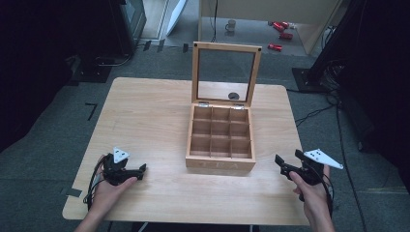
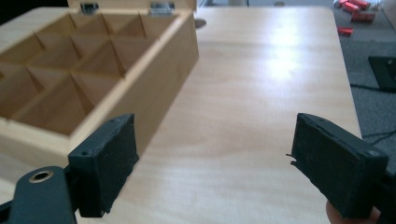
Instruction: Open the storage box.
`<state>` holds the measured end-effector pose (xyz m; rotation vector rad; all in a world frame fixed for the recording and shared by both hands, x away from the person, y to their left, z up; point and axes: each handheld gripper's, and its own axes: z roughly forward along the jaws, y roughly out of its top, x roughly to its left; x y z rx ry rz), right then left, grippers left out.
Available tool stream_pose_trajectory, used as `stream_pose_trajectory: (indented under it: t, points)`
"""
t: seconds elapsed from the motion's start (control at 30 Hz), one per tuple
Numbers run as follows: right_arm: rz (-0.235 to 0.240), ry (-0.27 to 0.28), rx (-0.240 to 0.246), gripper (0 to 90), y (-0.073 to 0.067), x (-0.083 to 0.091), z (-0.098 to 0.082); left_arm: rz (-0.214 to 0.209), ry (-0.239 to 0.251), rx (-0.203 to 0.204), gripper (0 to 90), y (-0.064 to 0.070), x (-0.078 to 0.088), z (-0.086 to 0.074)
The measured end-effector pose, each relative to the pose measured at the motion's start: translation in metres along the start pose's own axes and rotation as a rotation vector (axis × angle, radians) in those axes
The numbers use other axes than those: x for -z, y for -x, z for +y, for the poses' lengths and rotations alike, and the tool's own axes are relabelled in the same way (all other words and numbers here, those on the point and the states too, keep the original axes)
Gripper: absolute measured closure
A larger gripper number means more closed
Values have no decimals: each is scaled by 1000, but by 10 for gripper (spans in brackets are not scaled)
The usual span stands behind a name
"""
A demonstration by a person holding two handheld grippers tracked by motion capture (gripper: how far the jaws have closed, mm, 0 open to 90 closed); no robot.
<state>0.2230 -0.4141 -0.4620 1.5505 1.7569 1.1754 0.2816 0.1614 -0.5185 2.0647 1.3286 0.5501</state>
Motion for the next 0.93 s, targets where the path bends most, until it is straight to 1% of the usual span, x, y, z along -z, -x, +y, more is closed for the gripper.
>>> stream_pose_trajectory:
  t: [0.03,0.07,0.1,0.13,0.17,0.23,0.27,0.3,0.33,0.37,0.43,0.47,0.5,0.53,0.57,0.6,0.63,0.8,0.9,0.93]
  points:
    - [-14,-14,0,141,3,0,-11,0,0,0,39,0,0,0]
    - [-14,-14,0,141,3,0,-11,0,0,0,39,0,0,0]
    - [-37,-44,1,141,6,-1,-21,0,0,0,39,0,0,0]
    - [-37,-44,1,141,6,-1,-21,0,0,0,39,0,0,0]
    - [-57,-65,-1,141,8,-2,-29,0,0,0,39,0,0,0]
    - [-68,-87,-1,141,9,-2,-36,0,0,0,39,0,0,0]
    - [-68,-87,-1,141,9,-2,-36,0,0,0,39,0,0,0]
    - [-86,-108,16,140,7,-4,-42,0,0,0,39,0,0,0]
    - [-86,-108,16,140,7,-4,-42,0,0,0,39,0,0,0]
    - [-97,-140,43,140,5,-7,-47,0,0,0,39,0,0,0]
    - [-123,-172,78,140,1,-11,-51,0,0,0,39,0,0,0]
    - [-123,-172,78,140,1,-11,-51,0,0,0,40,0,0,0]
    - [-126,-195,76,140,0,-14,-54,0,0,0,39,0,0,0]
    - [-126,-195,76,140,0,-14,-54,0,0,0,39,0,0,0]
    - [-127,-222,88,140,-1,-18,-58,0,0,0,39,0,0,0]
    - [-132,-232,99,121,-2,-21,-60,0,0,0,40,0,0,0]
    - [-120,-223,77,123,-2,-22,-62,0,0,0,39,0,0,0]
    - [-123,-224,76,121,-2,-22,-62,0,0,0,39,0,0,0]
    - [-123,-223,75,120,-2,-22,-62,25,0,28,39,5,0,0]
    - [-123,-223,75,120,-2,-22,-62,25,0,28,39,5,0,0]
